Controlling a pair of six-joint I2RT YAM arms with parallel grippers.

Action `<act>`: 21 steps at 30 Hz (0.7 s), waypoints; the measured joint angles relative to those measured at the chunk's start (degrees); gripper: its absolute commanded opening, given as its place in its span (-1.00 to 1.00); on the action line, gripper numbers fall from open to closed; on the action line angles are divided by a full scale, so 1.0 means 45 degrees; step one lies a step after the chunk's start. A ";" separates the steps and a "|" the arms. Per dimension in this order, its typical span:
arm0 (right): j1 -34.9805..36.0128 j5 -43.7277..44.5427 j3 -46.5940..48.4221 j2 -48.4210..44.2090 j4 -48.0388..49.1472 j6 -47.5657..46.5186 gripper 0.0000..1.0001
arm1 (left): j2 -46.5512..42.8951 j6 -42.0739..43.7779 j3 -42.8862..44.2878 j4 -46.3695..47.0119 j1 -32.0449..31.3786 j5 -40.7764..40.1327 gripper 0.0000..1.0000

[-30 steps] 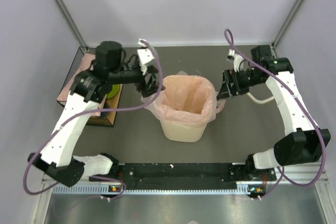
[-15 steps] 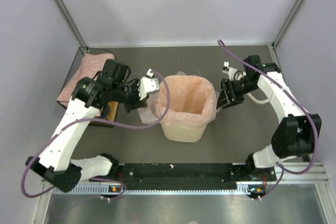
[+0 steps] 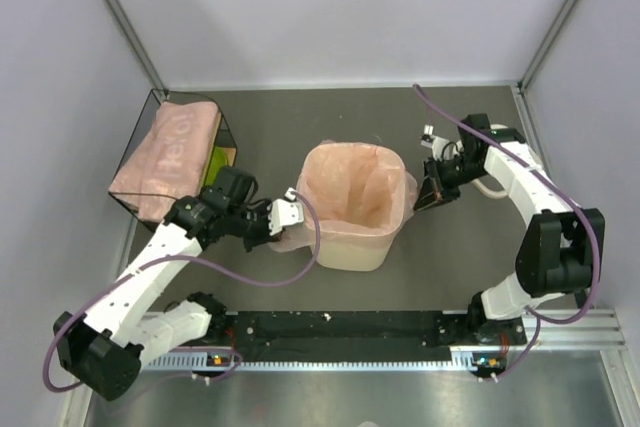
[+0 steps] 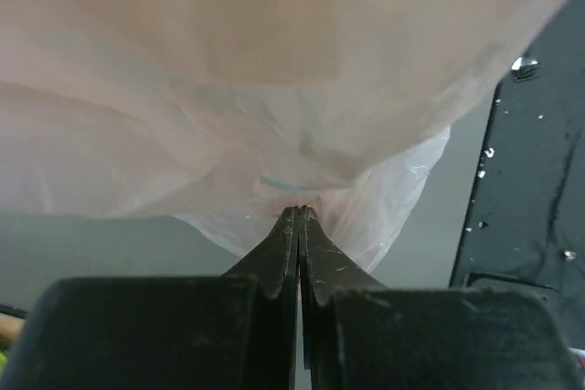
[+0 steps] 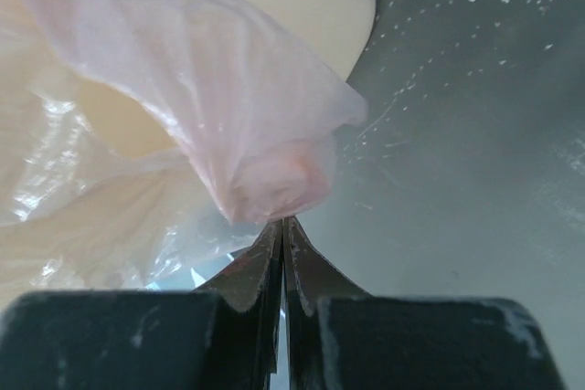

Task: Put the trash bags into the trash bin

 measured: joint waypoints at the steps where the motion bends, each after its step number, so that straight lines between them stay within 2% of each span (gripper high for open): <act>1: 0.0000 0.0073 -0.0073 0.0058 0.0087 0.0073 -1.00 | -0.0087 0.0112 -0.0418 0.0398 0.0000 -0.0005 -1.00; 8: 0.0000 0.0729 -0.0845 0.0685 0.1379 0.0568 -1.00 | -0.0782 0.1098 -0.2652 0.3793 0.0102 0.0831 -1.00; 12: -0.0005 0.0865 -0.1282 0.1321 0.1758 0.0607 -0.99 | -0.1073 0.1744 -0.3453 0.5061 0.0277 0.1418 -1.00; 13: -0.0034 0.0758 -0.1321 0.1394 0.1734 0.0495 -0.84 | -0.1112 0.1889 -0.3555 0.5221 0.0325 0.1540 -0.60; 14: -0.0063 0.0665 -0.1326 0.1413 0.1661 0.0359 -0.49 | -0.1132 0.2040 -0.3609 0.5178 0.0369 0.1515 -0.40; 15: -0.0155 0.0486 -0.1326 0.1375 0.1569 0.0126 -0.29 | -0.1137 0.2171 -0.3653 0.5105 0.0442 0.1520 -0.23; 16: -0.0291 0.0291 -0.1316 0.1282 0.1423 -0.0121 0.10 | -0.1200 0.2234 -0.3657 0.5003 0.0520 0.1535 0.07; 19: -0.1185 -0.0257 -0.1161 0.0894 0.0418 -0.1214 0.52 | -0.1865 0.2176 -0.3551 0.4444 0.1025 0.1690 0.32; 21: -0.2040 -0.0602 -0.0675 0.0792 -0.0704 -0.2205 0.68 | -0.2613 0.2040 -0.3206 0.3895 0.1637 0.2030 0.39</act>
